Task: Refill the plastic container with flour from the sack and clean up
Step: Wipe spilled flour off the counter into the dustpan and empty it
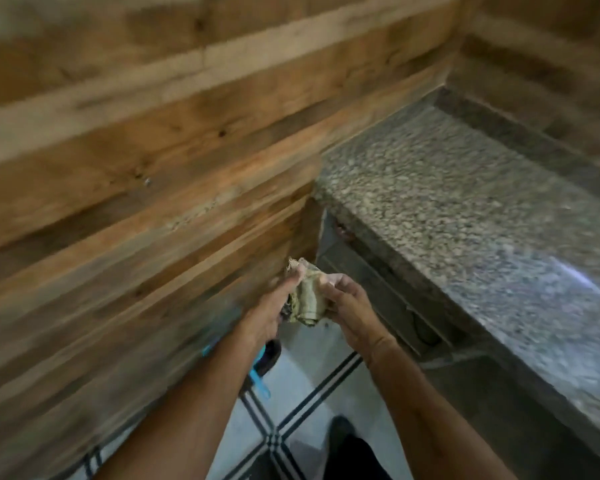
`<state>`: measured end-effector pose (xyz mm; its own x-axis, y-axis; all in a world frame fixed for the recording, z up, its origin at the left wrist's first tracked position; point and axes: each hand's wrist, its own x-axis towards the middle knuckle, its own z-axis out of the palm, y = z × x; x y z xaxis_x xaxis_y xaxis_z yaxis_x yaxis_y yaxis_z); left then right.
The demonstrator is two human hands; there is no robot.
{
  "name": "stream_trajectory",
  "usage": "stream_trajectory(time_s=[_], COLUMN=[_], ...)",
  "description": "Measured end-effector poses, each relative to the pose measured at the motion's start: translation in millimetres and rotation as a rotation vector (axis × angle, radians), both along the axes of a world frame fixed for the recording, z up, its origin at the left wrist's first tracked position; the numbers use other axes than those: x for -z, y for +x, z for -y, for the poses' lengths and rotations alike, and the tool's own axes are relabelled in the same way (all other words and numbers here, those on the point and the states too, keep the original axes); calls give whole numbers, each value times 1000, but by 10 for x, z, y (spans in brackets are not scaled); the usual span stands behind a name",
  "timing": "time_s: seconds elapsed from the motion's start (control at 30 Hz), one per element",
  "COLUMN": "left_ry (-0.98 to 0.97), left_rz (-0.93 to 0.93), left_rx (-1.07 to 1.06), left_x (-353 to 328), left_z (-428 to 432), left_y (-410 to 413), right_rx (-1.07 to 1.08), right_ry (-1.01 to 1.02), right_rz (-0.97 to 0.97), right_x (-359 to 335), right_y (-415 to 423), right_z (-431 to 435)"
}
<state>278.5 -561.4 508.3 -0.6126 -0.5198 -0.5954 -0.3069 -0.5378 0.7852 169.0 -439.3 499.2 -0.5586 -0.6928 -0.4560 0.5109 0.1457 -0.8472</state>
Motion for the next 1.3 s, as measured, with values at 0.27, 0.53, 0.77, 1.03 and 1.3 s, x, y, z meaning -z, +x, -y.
stream_trajectory(time_s=[0.27,0.53,0.77,1.03,1.3], left_ry=[-246,-280,-631,-849,-1296], left_rz=[-20,-23,-57,94,235], left_rx=[90,100,360,683,842], left_x=[-672,-260,-104,341,640], left_z=[-413,-517,-259,255,496], left_y=[-1433,-2463,-2970,-3370,-3388], right_rx=[319,278,327,239,-54], right_ry=[-211,-55,134,508,1032], right_rz=[-162,-434,-393,-526,-968], right_x=[-629,-549,-251,165,448], right_y=[-1173,-1989,-2446,-2725,-2736], right_z=[-475,-809,-557,-146,22])
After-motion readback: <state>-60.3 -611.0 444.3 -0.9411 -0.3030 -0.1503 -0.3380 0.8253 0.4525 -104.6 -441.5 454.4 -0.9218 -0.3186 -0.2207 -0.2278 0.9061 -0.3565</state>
